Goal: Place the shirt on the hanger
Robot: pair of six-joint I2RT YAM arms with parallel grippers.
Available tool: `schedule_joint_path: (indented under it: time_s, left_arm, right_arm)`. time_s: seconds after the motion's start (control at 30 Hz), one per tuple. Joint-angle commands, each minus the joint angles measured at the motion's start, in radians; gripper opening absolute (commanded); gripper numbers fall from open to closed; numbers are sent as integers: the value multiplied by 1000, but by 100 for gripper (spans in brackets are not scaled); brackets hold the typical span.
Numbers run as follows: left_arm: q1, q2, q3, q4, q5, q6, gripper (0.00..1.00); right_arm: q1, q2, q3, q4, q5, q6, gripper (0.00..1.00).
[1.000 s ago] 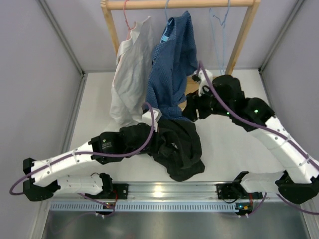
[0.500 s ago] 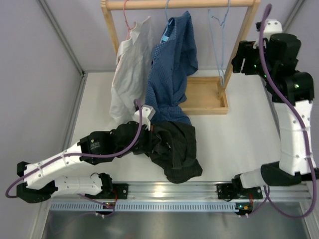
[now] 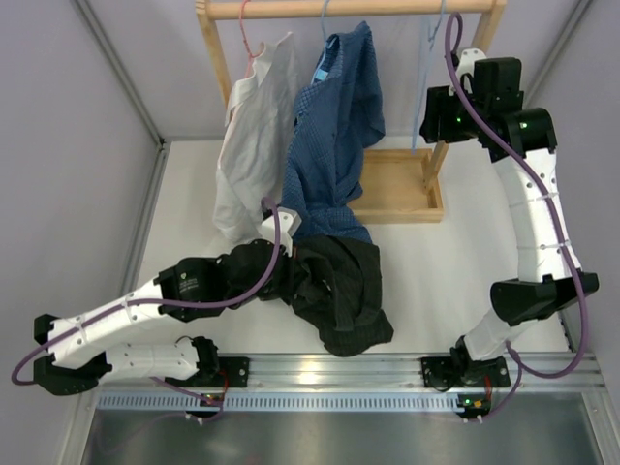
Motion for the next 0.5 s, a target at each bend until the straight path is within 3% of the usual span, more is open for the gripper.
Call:
schedule_joint_path:
  time_s: [0.0, 0.23, 0.47]
  left_arm:
    - [2, -13, -12, 10, -32, 7, 0]
    - [2, -5, -40, 27, -28, 4, 0]
    - [2, -6, -66, 33, -32, -1, 0]
  right_arm:
    - [-5, -58, -28, 65, -32, 6, 56]
    - [14, -68, -19, 117, -89, 42, 58]
    - [29, -69, -28, 125, -38, 79, 59]
